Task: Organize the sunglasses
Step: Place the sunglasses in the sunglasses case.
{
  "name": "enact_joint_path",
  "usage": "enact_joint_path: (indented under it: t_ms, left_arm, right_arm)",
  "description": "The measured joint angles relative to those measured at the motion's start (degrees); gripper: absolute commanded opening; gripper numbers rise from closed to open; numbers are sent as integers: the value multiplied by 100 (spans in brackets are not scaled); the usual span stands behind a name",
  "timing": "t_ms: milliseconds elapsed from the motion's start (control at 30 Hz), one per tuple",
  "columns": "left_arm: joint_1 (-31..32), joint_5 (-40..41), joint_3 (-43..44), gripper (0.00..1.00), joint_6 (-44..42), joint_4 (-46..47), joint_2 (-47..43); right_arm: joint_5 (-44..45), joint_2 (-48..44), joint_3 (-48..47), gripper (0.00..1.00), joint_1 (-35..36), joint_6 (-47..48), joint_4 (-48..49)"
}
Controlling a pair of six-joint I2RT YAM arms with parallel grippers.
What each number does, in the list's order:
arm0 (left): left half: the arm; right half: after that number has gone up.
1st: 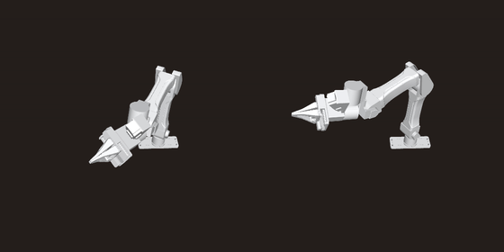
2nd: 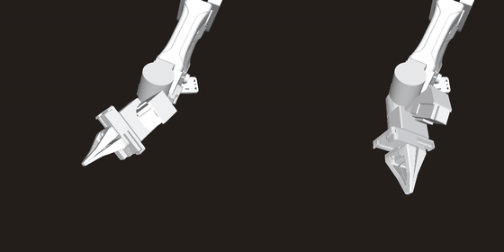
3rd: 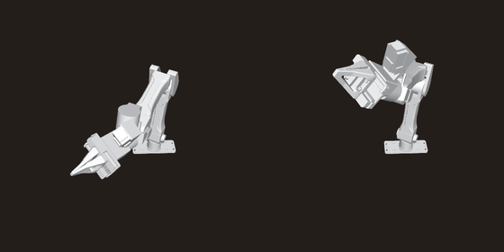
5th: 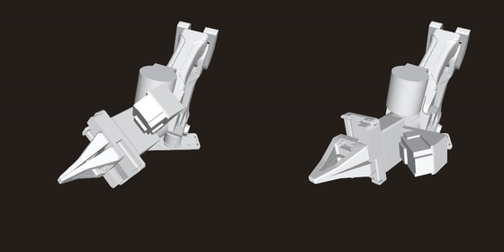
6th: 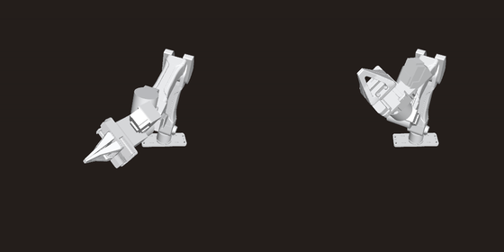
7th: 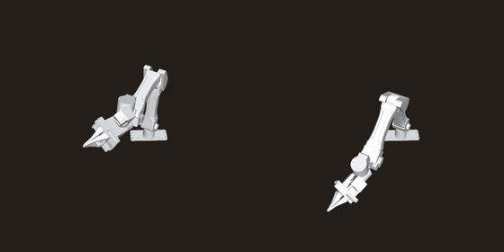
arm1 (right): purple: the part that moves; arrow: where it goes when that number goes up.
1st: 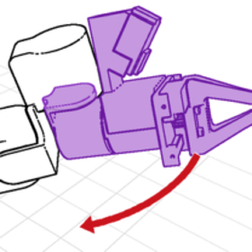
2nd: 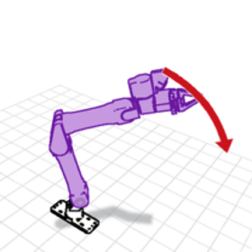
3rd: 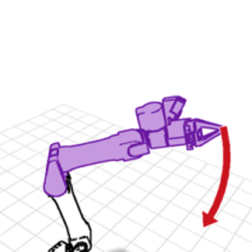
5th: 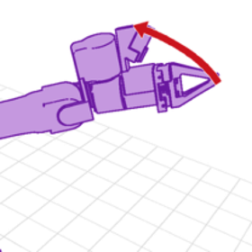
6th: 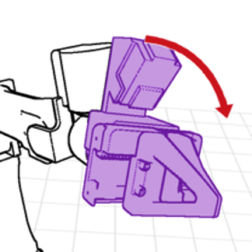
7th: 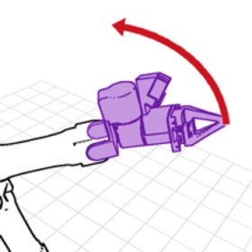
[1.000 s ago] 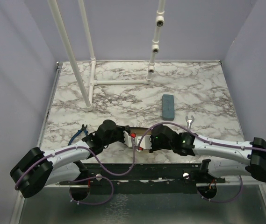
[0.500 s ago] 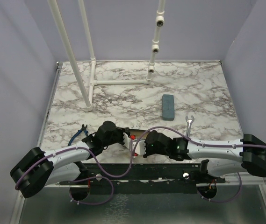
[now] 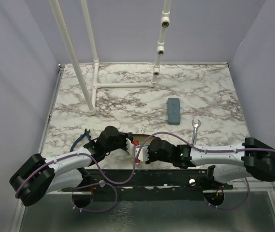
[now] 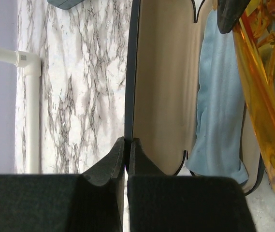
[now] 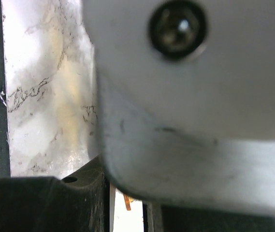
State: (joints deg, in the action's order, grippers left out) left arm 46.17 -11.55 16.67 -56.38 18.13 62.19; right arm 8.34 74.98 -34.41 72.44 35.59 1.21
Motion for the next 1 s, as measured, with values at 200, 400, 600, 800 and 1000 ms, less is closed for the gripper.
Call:
enact_joint_path:
  t_ms: [200,400,600,800,1000]
  left_arm:
    - [-22,-57,-44,3,-55,22,-35]
    - [-122,-151,-118,18,-46,-39,-120]
    - [-149,-70,-157,40,85,-282,-245]
    - [-149,85,-44,64,472,-1106,-468]
    - [-146,179,216,73,1128,-2111,-649]
  right_arm:
    - [111,111,-4,18,35,-57,46]
    - [262,455,-26,18,46,-166,258]
    - [299,529,-24,18,63,-284,387]
    - [293,660,-24,18,68,-584,538]
    - [280,737,-24,18,68,-986,741]
